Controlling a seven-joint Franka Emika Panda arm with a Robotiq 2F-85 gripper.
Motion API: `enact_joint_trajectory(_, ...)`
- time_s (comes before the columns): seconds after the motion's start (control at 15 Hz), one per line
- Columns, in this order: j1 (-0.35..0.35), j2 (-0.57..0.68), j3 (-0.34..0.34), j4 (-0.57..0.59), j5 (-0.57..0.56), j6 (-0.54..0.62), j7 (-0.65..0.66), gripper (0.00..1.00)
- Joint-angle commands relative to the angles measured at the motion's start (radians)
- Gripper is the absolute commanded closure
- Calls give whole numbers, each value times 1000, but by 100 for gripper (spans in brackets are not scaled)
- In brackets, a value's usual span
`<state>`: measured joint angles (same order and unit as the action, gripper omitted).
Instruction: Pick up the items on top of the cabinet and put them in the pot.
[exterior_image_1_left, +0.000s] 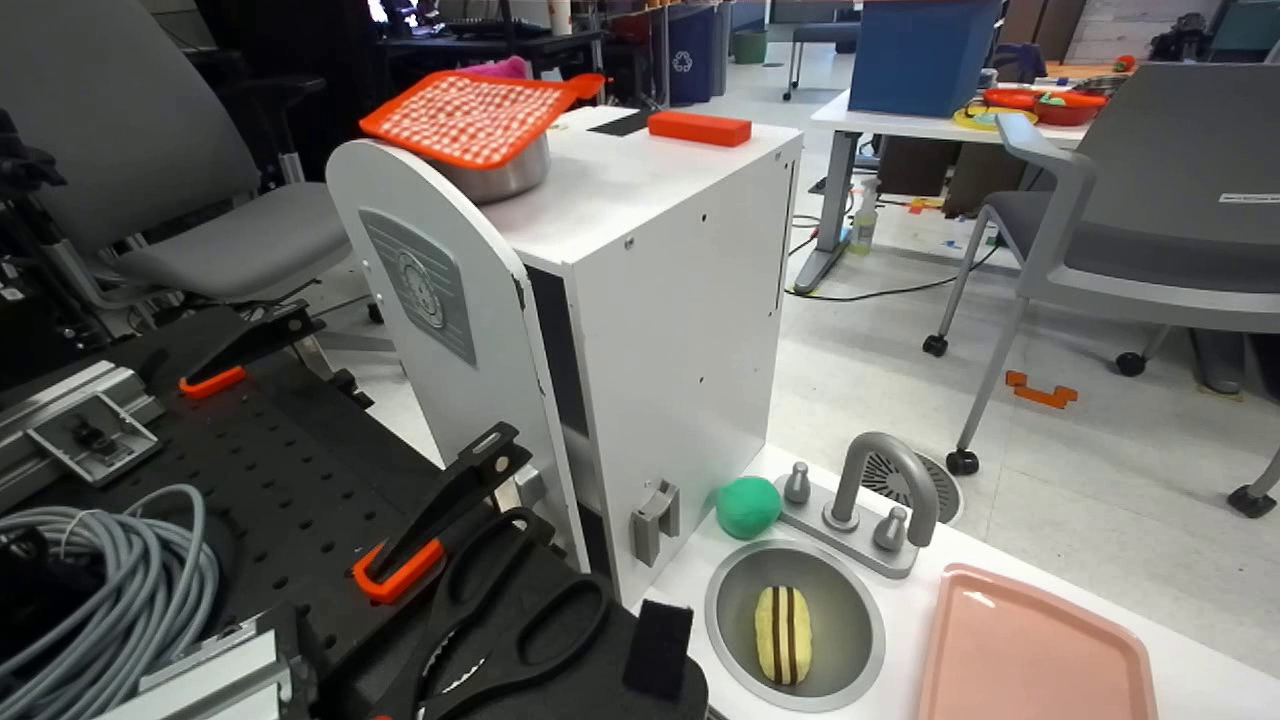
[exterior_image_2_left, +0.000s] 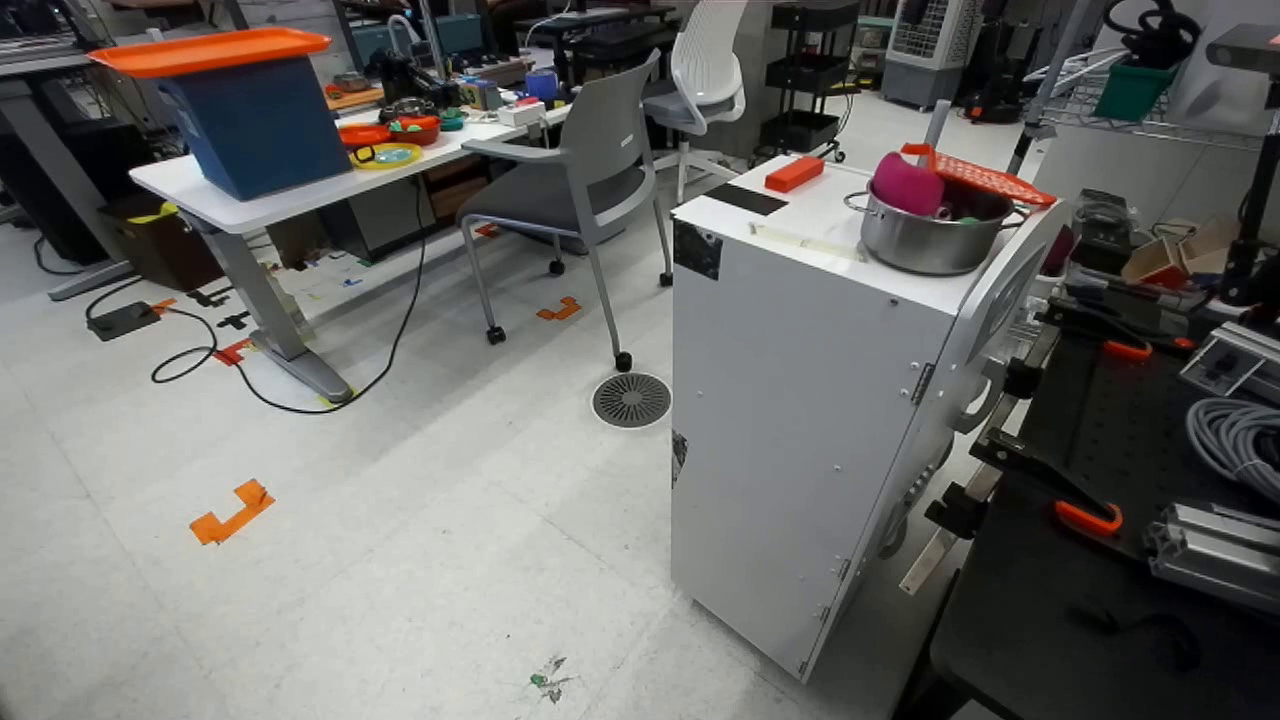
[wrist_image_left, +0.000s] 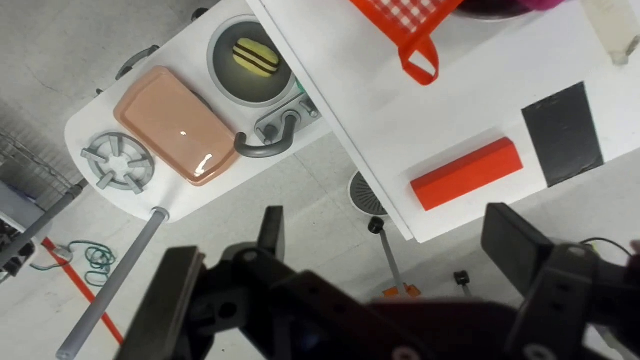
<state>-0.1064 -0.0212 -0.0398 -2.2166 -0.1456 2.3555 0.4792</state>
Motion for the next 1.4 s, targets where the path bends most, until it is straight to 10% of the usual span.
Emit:
enact_joint_trajectory(0.0, 13, 133, -18, 133, -75, -31, 115, 0)
enact_joint_trajectory(0.53, 79, 314, -70, 315, -102, -125, 194, 1)
enact_joint_trajectory(1.33, 74, 387, -49, 417, 16, -191, -55, 0)
